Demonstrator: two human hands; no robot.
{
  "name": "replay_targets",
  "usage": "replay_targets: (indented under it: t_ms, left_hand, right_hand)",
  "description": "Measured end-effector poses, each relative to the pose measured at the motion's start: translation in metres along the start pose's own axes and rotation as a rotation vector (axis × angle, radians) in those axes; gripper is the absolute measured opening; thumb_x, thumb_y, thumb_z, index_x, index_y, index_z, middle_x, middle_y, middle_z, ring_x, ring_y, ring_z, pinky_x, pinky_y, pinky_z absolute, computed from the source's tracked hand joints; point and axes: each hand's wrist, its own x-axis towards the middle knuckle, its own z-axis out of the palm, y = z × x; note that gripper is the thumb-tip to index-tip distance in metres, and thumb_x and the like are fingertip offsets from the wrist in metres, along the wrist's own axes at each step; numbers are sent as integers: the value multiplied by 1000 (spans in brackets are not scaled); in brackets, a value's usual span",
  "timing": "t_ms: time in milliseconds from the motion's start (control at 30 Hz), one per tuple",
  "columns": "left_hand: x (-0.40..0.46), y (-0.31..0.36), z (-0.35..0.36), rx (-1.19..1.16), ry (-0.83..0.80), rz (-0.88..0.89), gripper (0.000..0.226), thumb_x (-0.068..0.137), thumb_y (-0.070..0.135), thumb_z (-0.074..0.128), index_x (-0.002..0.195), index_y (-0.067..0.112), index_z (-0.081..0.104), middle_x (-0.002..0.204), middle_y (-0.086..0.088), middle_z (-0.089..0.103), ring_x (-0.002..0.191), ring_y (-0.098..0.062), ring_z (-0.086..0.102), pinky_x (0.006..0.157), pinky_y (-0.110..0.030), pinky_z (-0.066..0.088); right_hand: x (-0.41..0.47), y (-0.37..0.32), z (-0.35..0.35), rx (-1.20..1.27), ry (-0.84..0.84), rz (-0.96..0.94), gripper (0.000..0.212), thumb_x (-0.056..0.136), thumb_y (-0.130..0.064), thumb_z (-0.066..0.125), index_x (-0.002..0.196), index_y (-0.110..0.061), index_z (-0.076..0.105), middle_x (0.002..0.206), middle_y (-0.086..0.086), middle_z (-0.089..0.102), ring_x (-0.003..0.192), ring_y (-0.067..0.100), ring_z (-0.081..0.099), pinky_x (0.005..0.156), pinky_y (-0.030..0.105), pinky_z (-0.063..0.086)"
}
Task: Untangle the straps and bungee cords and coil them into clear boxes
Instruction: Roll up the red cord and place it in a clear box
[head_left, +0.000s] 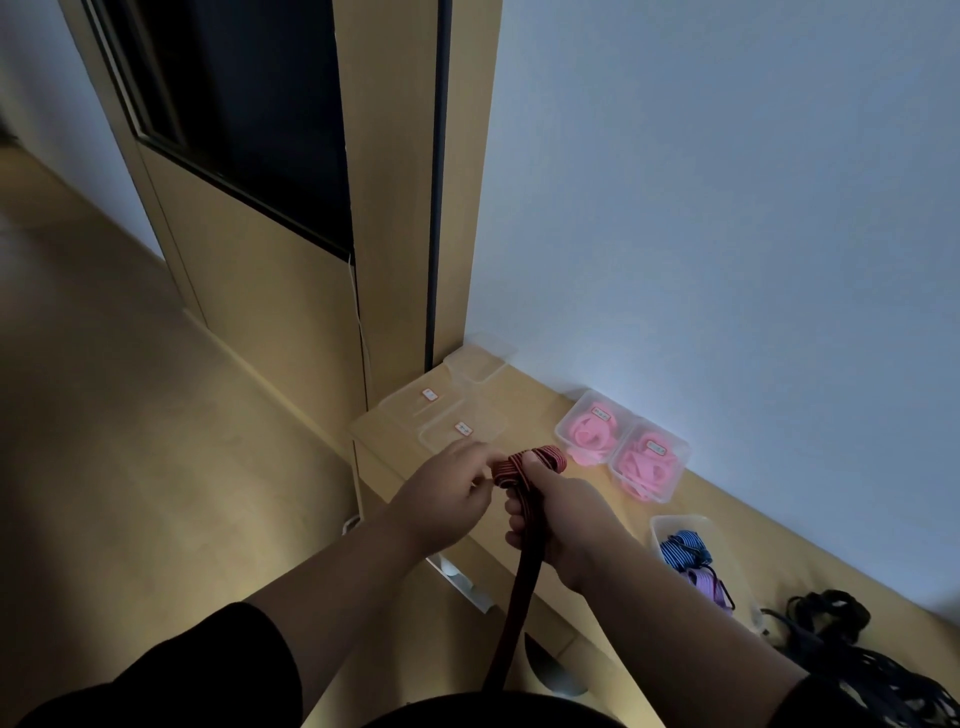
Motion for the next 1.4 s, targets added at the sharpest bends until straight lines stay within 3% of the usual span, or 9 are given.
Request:
replay_targets:
  t_ms: [67, 200, 433, 700, 933, 1067, 1200, 1300, 1400]
  left_hand:
    - [0, 1, -2, -90, -61, -125, 40, 93, 17, 44, 130, 26, 57, 108, 14, 58, 86, 6, 56, 72, -17, 44]
    - [2, 3, -2, -356, -83, -295, 35, 91, 35, 44, 116, 25, 65, 83, 5, 69, 65, -8, 67, 58, -24, 54]
    - [7, 0, 0, -467, 22, -361, 8, 91, 24, 71, 99, 24, 70, 84, 0, 75, 74, -12, 73, 76, -41, 62]
    - [6, 2, -3, 25, 166, 74, 12, 91, 18, 69, 99, 9, 72, 91, -1, 67, 87, -11, 58, 72, -27, 43]
    - [-4, 6, -6, -6, 207, 277, 8, 82, 1, 74, 90, 1, 76, 91, -9, 74, 87, -26, 69, 77, -37, 53]
    - [-8, 4, -8, -43, 159, 322, 15, 85, -1, 72, 98, 3, 77, 101, -6, 75, 98, -22, 69, 88, -34, 53]
    - [-13, 0, -4, -224, 131, 130, 17, 92, 8, 69, 107, 11, 76, 107, 2, 73, 103, -6, 66, 90, -21, 52]
    - [-11, 3, -4, -432, 118, -201, 11, 96, 31, 64, 103, 24, 70, 93, 4, 69, 83, -8, 68, 67, -21, 57]
    - [-4, 5, -4, -600, -54, -500, 36, 97, 50, 56, 96, 15, 68, 76, -5, 69, 59, -18, 66, 49, -30, 52]
  right_hand:
    - [2, -2, 0, -26, 5, -24, 46, 102, -42, 57, 107, 2, 70, 73, 10, 70, 59, 19, 65, 62, 33, 57]
    - [4, 1, 0, -41, -8, -38, 42, 103, -39, 56, 107, 1, 69, 74, 10, 71, 62, 20, 67, 66, 34, 58]
    - [-1, 2, 1, -86, -37, -26, 42, 103, -38, 56, 112, 2, 65, 77, 13, 74, 65, 22, 71, 64, 33, 59]
    - [-7, 0, 12, -91, -44, 76, 43, 108, -33, 47, 110, 5, 66, 73, 12, 70, 59, 20, 67, 58, 30, 57]
    - [-8, 0, 15, 4, -56, 107, 55, 101, -56, 51, 98, -4, 68, 69, 10, 65, 54, 20, 61, 56, 31, 56]
    - [-6, 3, 13, 6, 7, 89, 50, 98, -48, 60, 100, 0, 71, 69, 11, 66, 55, 20, 62, 56, 30, 56]
    - [-2, 3, 9, 22, 78, 13, 42, 96, -40, 66, 102, 1, 71, 72, 13, 69, 57, 21, 65, 57, 31, 56]
    - [1, 4, 9, 21, 57, -18, 45, 96, -42, 66, 103, 2, 72, 74, 14, 71, 58, 22, 65, 59, 32, 56]
    - [1, 6, 8, -35, 35, -50, 46, 96, -45, 65, 100, -1, 74, 77, 14, 74, 63, 22, 69, 62, 31, 57]
